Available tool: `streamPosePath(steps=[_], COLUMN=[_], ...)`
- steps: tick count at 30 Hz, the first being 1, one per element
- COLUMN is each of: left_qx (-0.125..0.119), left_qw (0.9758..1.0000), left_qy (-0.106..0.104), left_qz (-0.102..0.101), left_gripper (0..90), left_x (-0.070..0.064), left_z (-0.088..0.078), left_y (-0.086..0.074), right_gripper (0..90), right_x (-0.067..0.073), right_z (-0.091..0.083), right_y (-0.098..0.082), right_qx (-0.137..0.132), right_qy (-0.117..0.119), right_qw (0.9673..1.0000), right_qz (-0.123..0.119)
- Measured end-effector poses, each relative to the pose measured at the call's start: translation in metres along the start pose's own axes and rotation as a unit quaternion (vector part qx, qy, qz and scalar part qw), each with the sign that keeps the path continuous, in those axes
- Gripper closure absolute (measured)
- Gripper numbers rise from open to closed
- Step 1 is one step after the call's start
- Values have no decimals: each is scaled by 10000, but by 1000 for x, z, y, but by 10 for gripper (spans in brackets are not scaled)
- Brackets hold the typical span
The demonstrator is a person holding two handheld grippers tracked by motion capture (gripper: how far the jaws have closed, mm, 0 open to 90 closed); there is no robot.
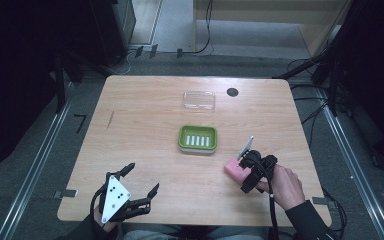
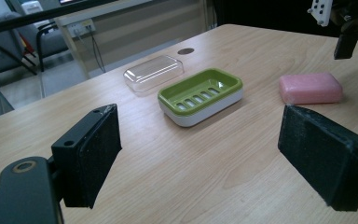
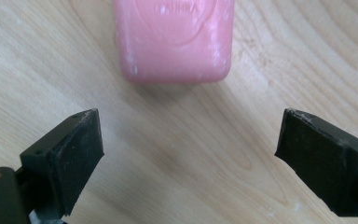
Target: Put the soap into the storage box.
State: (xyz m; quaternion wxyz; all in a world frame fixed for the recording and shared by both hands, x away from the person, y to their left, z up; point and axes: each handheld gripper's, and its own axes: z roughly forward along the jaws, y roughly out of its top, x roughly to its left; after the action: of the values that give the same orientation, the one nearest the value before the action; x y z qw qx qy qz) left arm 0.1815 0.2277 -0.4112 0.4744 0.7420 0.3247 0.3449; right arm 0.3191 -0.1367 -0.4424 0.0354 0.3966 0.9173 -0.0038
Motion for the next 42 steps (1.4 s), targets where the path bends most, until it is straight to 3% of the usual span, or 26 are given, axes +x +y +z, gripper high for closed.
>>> streamPosePath(steps=[10,21,33,42], left_qx=[-14,-29,-33,-25], left_qw=[10000,10000,10000,10000], left_qy=[-5,1,6,9], left_qz=[-5,-18,-25,-30], left_gripper=[137,137,136,137], left_x=[0,0,0,0], left_z=[0,0,0,-1], left_y=[0,0,0,0], right_gripper=[63,18,0,143], right_x=[0,-1,2,4], right_z=[-2,5,14,17], right_y=[15,29,49,55], right_qx=[-40,20,22,-78], right_qy=[3,215,166,183], right_qw=[10000,9997,9997,9994], right_qz=[-59,-110,-191,-291])
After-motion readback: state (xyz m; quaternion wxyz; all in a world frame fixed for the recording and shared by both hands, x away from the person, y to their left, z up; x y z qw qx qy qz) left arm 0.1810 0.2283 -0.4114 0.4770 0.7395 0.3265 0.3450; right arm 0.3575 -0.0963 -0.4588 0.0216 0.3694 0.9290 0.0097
